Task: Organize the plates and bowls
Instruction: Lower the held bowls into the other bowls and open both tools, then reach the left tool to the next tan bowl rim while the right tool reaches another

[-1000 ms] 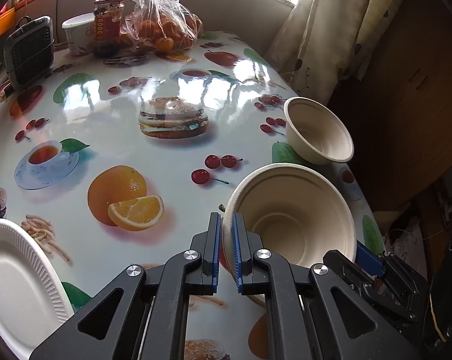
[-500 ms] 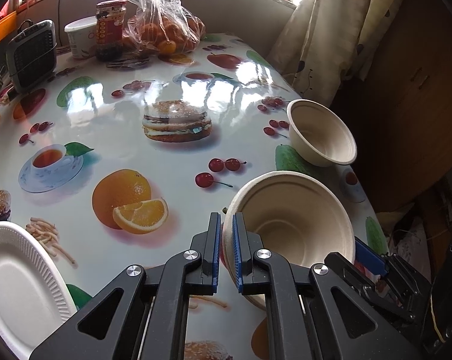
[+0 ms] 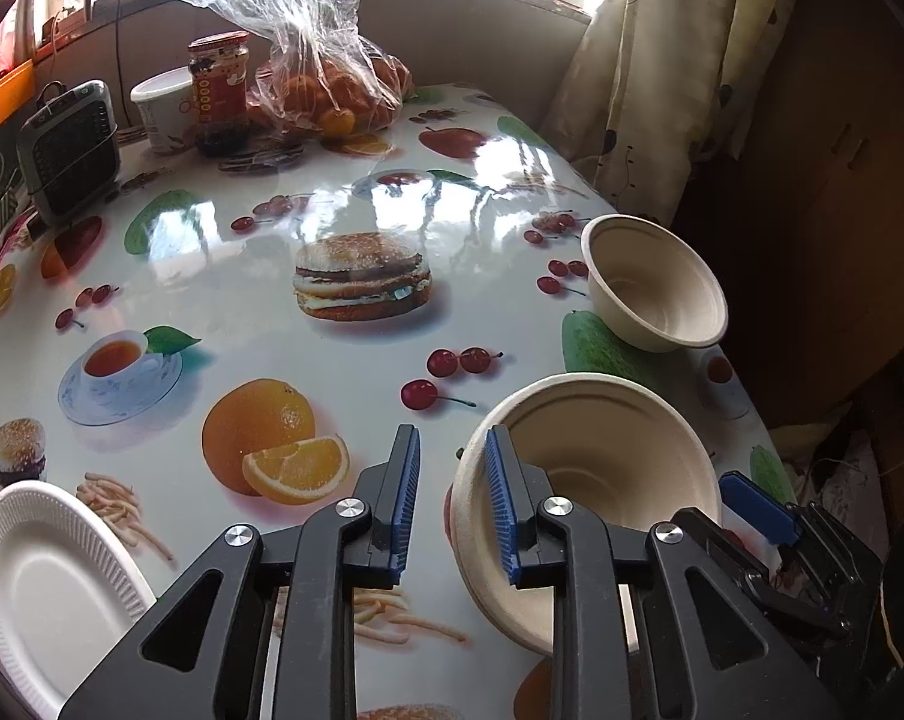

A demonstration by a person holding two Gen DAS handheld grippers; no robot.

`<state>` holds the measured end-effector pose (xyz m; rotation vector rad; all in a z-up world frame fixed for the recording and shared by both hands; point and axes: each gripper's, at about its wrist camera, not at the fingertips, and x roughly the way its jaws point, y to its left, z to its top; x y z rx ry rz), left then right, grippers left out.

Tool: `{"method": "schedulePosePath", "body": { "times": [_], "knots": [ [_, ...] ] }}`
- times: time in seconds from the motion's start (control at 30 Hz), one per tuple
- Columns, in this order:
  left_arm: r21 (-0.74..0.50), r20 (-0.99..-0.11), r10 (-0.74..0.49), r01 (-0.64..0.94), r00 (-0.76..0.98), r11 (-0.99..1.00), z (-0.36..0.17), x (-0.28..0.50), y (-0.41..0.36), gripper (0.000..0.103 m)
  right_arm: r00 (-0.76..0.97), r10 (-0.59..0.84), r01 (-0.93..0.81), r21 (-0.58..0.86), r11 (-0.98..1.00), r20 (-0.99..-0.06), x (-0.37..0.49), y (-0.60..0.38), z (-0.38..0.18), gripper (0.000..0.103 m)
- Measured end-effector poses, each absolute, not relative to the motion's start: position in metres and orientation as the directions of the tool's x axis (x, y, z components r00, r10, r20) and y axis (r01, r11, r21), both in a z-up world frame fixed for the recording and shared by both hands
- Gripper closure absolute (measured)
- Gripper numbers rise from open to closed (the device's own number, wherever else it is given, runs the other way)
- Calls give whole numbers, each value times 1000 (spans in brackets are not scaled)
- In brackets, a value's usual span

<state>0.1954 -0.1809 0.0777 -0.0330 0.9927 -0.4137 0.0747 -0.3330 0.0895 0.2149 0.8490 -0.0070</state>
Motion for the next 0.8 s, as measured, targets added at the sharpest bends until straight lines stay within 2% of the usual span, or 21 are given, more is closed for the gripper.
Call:
{"method": "schedulePosePath", "body": {
  "times": [0.1, 0.27, 0.4, 0.8],
  "knots": [
    [-206, -803, -349, 326, 482, 923, 80, 198, -183, 68, 667, 77, 96, 189, 977, -741, 77, -337, 91, 51],
    [-186, -803, -334, 326, 493, 927, 83, 202, -188, 67, 671, 70, 110, 192, 975, -739, 82, -344, 93, 50],
    [-166, -797, -328, 339, 506, 926, 87, 205, -193, 62, 671, 59, 119, 186, 975, -739, 88, -350, 95, 50],
    [-136, -791, -325, 368, 519, 920, 96, 225, -210, 62, 689, 8, 154, 158, 975, -725, 103, -372, 106, 49]
  ]
}}
